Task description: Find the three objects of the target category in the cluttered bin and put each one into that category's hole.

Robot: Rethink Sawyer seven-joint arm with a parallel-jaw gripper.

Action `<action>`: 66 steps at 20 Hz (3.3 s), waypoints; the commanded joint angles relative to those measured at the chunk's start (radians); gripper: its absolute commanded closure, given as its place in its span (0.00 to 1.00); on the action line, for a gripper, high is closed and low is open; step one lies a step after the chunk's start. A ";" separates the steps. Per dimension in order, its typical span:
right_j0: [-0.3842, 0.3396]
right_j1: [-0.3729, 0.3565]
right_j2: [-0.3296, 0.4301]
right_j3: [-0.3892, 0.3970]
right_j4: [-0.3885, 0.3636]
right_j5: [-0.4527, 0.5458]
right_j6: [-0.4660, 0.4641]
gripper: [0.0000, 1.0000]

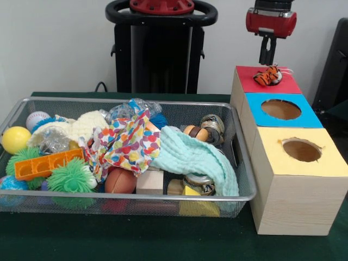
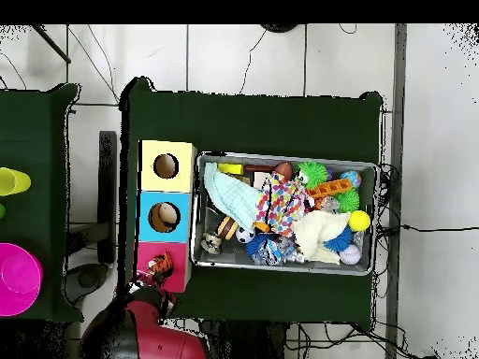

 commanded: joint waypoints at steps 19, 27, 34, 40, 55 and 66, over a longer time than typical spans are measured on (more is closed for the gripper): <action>-0.046 0.111 0.072 -0.058 0.045 -0.124 0.263 1.00; -0.072 0.128 0.124 -0.056 0.044 -0.189 0.305 1.00; -0.089 0.123 0.139 -0.055 0.043 -0.198 0.297 1.00; -0.087 0.110 0.132 -0.054 0.046 -0.185 0.284 1.00; 0.081 0.114 -0.066 -0.129 0.136 -0.029 0.169 1.00; 0.172 0.109 -0.221 -0.224 0.096 0.176 0.145 1.00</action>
